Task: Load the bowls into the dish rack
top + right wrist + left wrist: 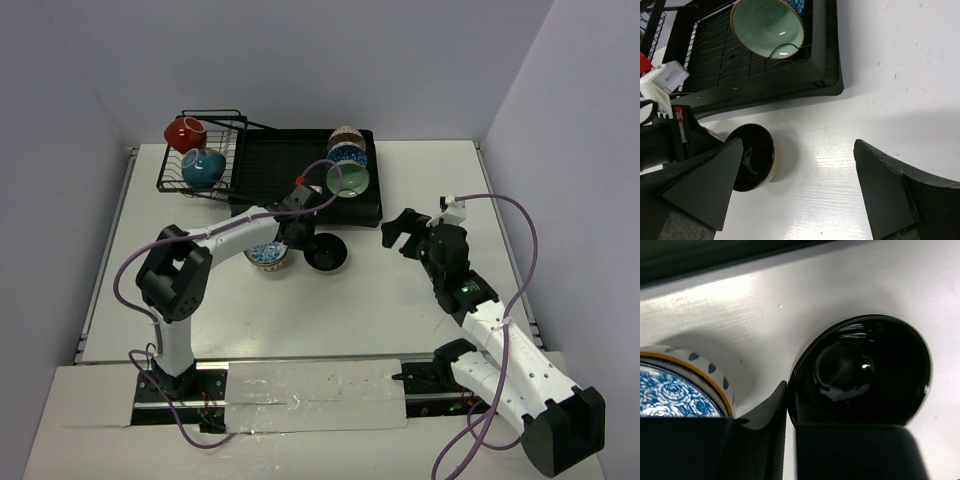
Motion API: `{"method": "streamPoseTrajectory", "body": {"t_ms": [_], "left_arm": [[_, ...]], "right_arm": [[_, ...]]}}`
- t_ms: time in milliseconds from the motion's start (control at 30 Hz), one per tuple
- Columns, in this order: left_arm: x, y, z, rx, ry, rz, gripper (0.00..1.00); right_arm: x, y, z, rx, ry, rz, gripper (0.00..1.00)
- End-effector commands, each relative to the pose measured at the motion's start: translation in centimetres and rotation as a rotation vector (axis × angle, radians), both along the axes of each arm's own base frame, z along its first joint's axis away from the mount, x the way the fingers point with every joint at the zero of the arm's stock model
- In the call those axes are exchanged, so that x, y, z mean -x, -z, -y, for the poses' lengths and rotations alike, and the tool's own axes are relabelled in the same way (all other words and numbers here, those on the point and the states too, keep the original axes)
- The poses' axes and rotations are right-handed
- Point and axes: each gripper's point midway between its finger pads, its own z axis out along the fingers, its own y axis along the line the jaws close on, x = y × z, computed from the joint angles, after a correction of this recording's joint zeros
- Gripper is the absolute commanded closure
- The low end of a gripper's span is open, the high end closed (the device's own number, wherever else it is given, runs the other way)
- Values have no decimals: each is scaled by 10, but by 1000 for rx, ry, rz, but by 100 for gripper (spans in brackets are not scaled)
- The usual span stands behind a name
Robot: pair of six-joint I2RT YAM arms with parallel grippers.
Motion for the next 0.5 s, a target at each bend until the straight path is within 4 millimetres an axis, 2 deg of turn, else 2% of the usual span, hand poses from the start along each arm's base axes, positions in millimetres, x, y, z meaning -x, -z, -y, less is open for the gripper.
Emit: {"method": "streamPoseTrajectory", "body": {"t_ms": [0,67,167,200,267,300,367,400,467], "left_arm": [[-20,-50,6,39,31,147,92],[-21,-59,5,32,43,175,98],[-23,-86,0,28,64,254,100],[-25,-106,-3,22,75,313,100],[-27,-128,-10,6,92,388,100],[-33,-154,-21,-27,91,478,100],[-41,-181,-34,-100,124,590,100],[-50,-210,-43,-117,90,694,100],[-59,-240,-53,-216,140,818,100]], "right_arm": [[-3,-6,2,-10,8,24,1],[-3,-7,1,-13,6,25,1],[-1,-8,2,-14,6,23,2],[-1,-9,2,-15,7,24,2],[1,-12,2,-22,3,33,2],[2,-11,1,-27,1,34,2],[3,-15,-1,-39,-13,48,2],[4,-15,-2,-44,-16,47,2],[6,-18,-5,-56,-37,59,2]]}}
